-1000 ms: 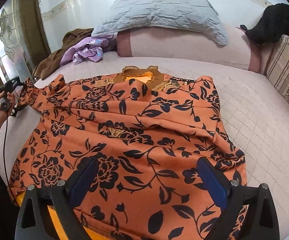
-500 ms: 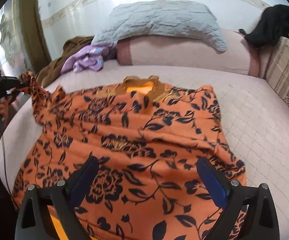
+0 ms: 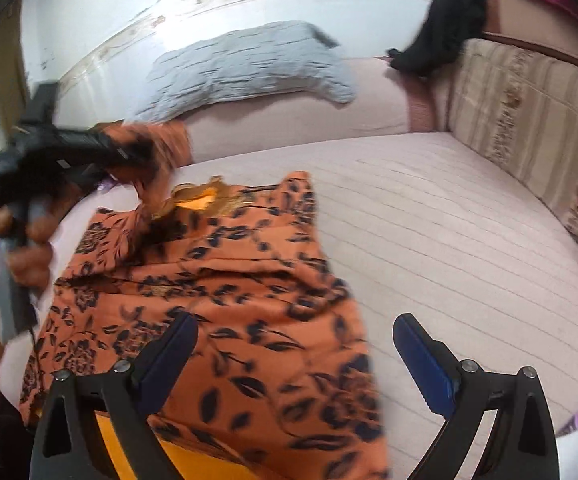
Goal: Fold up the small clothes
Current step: 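Fold the held sleeve across the shirt body with the left gripper, then release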
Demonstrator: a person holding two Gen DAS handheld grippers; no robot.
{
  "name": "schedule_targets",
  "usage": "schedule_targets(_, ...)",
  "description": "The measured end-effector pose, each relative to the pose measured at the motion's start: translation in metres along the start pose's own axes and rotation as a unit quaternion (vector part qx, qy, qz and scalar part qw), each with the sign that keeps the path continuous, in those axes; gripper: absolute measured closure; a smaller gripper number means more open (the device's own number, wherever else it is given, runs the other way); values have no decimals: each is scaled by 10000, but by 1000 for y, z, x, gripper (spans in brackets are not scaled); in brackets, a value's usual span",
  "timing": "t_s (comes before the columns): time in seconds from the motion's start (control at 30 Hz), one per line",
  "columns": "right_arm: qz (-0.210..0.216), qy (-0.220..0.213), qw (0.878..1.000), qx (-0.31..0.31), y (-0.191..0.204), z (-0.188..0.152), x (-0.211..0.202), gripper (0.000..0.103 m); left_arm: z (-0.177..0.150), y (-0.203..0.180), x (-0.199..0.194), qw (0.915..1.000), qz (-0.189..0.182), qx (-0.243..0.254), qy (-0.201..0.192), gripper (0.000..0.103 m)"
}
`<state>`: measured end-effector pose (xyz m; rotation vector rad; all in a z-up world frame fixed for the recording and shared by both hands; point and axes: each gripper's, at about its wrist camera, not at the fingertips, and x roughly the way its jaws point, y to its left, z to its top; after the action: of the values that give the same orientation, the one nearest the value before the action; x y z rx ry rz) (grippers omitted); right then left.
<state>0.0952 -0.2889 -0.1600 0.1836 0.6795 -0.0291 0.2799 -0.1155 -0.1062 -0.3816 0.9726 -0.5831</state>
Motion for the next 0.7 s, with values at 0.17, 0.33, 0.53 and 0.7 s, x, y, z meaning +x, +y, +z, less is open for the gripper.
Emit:
schedule_targets(0.17,38,-199,9996,187,-14,11,-2,3,-4,7,-12,9992,-183,-317,-188,0)
schedule_targets(0.33,99,-639,9969,-441,24,42,25,3,-6,34,-113,9918,203,-229,-1238,0)
schedule_targets(0.53,210,-601,9897,-1280,78,76,96,3,-42,89,-173,9801,1029,-497,-1620,0)
schedule_targets(0.7,1298,447,9902,241,51,97,185,19,-72,131,-186,9725,1022,-835,-1920,0)
